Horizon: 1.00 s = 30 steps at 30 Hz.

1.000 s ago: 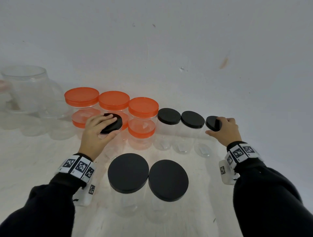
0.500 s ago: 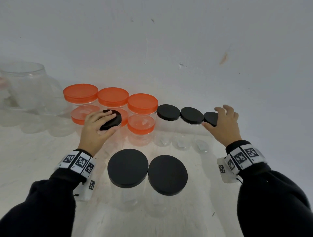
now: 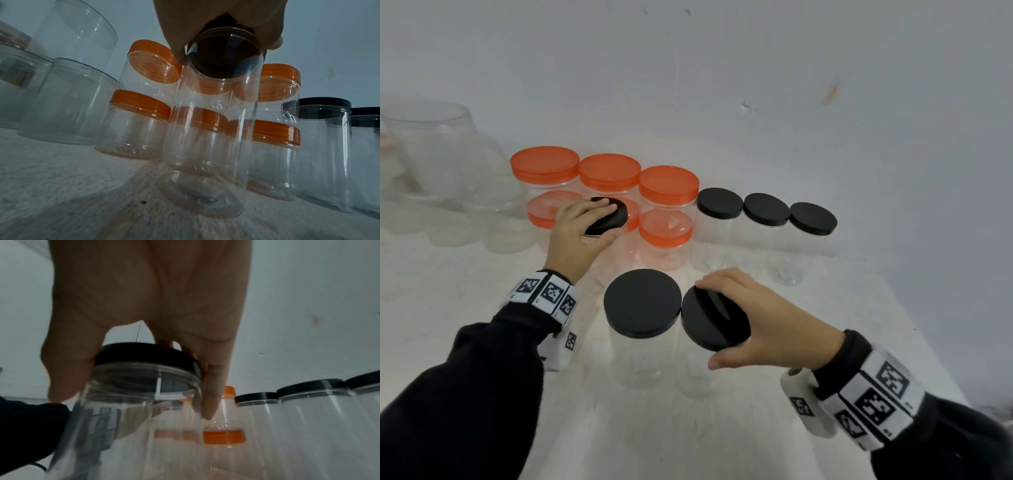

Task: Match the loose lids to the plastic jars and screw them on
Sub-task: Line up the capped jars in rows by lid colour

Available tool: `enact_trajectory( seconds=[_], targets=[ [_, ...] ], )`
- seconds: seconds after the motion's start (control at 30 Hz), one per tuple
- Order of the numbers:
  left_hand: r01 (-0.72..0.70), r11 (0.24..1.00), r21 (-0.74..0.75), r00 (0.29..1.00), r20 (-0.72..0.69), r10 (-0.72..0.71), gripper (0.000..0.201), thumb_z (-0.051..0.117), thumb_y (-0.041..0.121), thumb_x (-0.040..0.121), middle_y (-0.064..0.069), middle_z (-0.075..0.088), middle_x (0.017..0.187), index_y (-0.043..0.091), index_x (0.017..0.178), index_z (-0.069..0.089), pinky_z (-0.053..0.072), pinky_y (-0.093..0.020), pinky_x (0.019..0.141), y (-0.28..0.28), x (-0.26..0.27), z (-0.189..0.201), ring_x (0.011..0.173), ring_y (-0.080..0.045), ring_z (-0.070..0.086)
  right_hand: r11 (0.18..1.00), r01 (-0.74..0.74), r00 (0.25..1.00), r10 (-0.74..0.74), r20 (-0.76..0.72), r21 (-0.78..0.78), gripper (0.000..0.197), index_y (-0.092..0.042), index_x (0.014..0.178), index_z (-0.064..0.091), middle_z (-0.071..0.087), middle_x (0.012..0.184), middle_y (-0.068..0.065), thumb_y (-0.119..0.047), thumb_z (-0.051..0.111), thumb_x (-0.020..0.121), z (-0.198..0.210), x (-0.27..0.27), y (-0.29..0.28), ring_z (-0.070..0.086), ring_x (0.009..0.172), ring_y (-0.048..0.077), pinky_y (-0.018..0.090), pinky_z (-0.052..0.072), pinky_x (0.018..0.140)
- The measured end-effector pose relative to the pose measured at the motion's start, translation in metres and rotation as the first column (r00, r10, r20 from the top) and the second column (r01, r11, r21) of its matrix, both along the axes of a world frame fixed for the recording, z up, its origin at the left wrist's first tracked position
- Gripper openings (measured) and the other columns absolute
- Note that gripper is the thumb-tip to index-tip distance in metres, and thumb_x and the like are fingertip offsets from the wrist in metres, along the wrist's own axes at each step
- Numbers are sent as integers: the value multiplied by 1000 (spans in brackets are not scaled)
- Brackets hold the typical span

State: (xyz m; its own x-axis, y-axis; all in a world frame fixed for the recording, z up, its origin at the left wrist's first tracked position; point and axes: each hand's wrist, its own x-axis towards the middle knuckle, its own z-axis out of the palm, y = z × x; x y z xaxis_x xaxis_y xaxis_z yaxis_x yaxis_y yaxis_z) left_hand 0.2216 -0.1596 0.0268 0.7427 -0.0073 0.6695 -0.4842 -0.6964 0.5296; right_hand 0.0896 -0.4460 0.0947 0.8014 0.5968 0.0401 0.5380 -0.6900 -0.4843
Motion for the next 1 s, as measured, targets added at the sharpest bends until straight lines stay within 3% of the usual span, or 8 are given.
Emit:
enact_trajectory(
  seconds=[0.13,0.23,0.33,0.43,0.53,0.67,0.8,1.0],
  targets=[
    [1,1000,-7,1000,-3,-2,37,73,19,80,9,54,120,13,116,65,15,-2,98,1,1,-1,111,-3,36,985,165,985,-162,65,-43,83,-26,139,34,32,134,-11,-37,77,70,-5,2,-10,36,121,10,27,41,99],
    [13,1000,-2,1000,16,-13,38,73,19,79,9,54,119,12,115,65,15,-1,99,1,2,-2,111,3,36,925,375,923,-366,119,-61,79,-22,141,34,30,139,-6,-36,74,74,-7,11,-33,33,125,16,29,38,102],
    [6,1000,4,1000,14,-7,38,74,16,78,1,59,121,11,115,66,19,-11,101,0,2,0,115,-13,43,839,543,822,-521,230,-39,72,-15,140,39,30,143,4,-33,72,78,-14,25,-60,30,127,24,30,33,102],
    [0,1000,11,1000,4,0,38,74,13,78,-6,61,121,9,115,66,24,-23,101,-3,0,3,117,-30,43,765,643,715,-618,327,40,63,-9,136,46,38,139,11,-26,71,81,-24,34,-81,31,127,29,35,37,96],
    [5,1000,13,1000,3,-5,38,74,13,78,-7,61,121,9,115,66,21,-15,101,-2,1,2,117,-29,42,739,663,640,-643,420,121,56,-4,128,54,47,130,15,-20,74,78,-36,39,-94,37,124,34,40,44,89],
    [11,1000,11,1000,-1,-11,42,66,30,77,5,56,120,11,114,66,17,-6,100,-1,2,1,116,-26,42,735,661,614,-645,455,151,52,-1,125,56,49,126,17,-15,74,78,-43,46,-100,37,123,36,40,42,90],
    [18,1000,18,1000,-2,-18,48,60,40,77,4,57,120,11,114,66,17,-7,100,0,2,0,116,-26,42,730,659,600,-656,458,183,51,1,126,54,47,128,19,-10,72,80,-48,49,-105,37,125,36,33,33,95],
    [19,1000,5,1000,-8,-19,44,63,32,76,-2,60,120,10,115,66,18,-7,100,-1,2,2,115,-22,41,726,661,596,-660,457,187,52,1,128,53,47,129,20,-8,71,80,-48,52,-109,37,126,36,34,31,98]
  ],
)
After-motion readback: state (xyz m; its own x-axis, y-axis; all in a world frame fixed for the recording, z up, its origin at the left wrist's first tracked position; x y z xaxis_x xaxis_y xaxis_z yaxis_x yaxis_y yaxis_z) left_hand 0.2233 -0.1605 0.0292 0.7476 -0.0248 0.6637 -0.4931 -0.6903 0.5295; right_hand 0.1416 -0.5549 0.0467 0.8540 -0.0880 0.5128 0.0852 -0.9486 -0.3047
